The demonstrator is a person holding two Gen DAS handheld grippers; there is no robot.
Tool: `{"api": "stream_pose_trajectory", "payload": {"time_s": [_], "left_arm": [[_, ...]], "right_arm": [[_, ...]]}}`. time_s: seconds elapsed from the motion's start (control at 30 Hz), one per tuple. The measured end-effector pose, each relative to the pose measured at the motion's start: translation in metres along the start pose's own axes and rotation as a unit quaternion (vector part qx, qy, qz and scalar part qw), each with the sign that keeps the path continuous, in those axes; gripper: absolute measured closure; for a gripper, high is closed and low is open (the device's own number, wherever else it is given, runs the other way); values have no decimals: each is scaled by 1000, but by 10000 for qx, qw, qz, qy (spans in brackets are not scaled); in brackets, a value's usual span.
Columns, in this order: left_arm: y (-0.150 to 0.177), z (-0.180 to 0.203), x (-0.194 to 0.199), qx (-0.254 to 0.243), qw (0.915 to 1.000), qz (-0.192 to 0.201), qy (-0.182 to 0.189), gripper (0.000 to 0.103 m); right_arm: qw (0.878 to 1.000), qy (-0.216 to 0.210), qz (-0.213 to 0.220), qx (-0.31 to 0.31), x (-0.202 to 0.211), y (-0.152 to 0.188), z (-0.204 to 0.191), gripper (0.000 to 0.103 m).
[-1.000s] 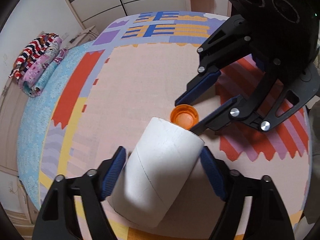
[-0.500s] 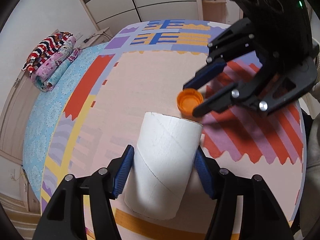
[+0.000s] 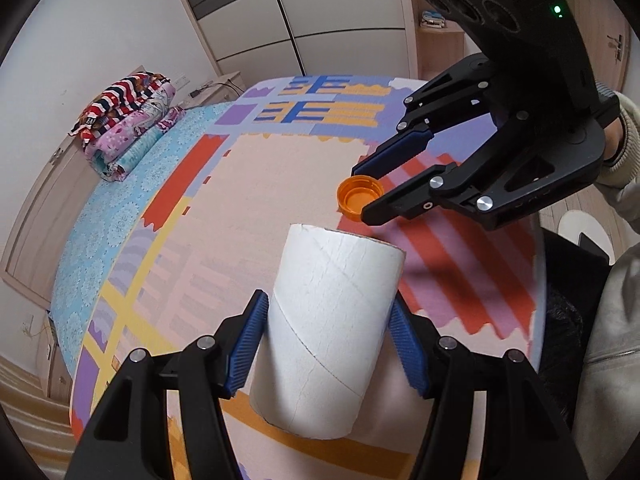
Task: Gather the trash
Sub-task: 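Carry the paper roll and orange cap down into the trash bag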
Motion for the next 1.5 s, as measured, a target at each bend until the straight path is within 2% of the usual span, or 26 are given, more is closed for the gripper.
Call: {"api": "stream_pose_trajectory", "payload": {"time_s": [0.13, 0.3, 0.43, 0.57, 0.63, 0.77, 0.9, 1.17, 1.5], "left_arm": [[-3, 16, 16, 123, 9998, 174, -36, 44], [-2, 33, 37, 606, 9974, 372, -73, 44], [1, 50, 50, 938, 9940, 563, 78, 44], [3, 70, 62, 1017, 9920, 749, 80, 44], [5, 79, 70, 1186, 9885, 928, 116, 44], [11, 89, 85, 1653, 9782, 1256, -24, 44], [20, 102, 94, 1918, 9700, 1482, -185, 44], [48, 135, 86, 2474, 9558, 1583, -129, 44], [100, 181, 53, 3296, 9352, 1256, 308, 44]], "right_arm": [[10000, 7, 74, 2, 15, 4, -5, 73], [9997, 12, 158, 201, 36, 11, -19, 73], [9993, -51, 240, 269, 53, 18, -30, 73], [9993, -102, 326, 146, 69, 28, -39, 73], [9992, -137, 360, 110, 76, 33, -43, 73], [9989, -254, 358, 157, 88, 50, -56, 73], [9989, -306, 300, 191, 95, 70, -65, 73], [9981, -577, -117, 174, 89, 127, -87, 73], [9930, -844, -825, 54, 71, 193, -100, 73]]}}
Point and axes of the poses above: each gripper's, at about its wrist camera, not at the fingertips, and x roughly against the way its jaws point, z to its right, y to its underside, the point moved 10 cm from there along -x, roughly the way its jaws point, and after that the axes turned 5 degrees about y, right-handed, at the moved point
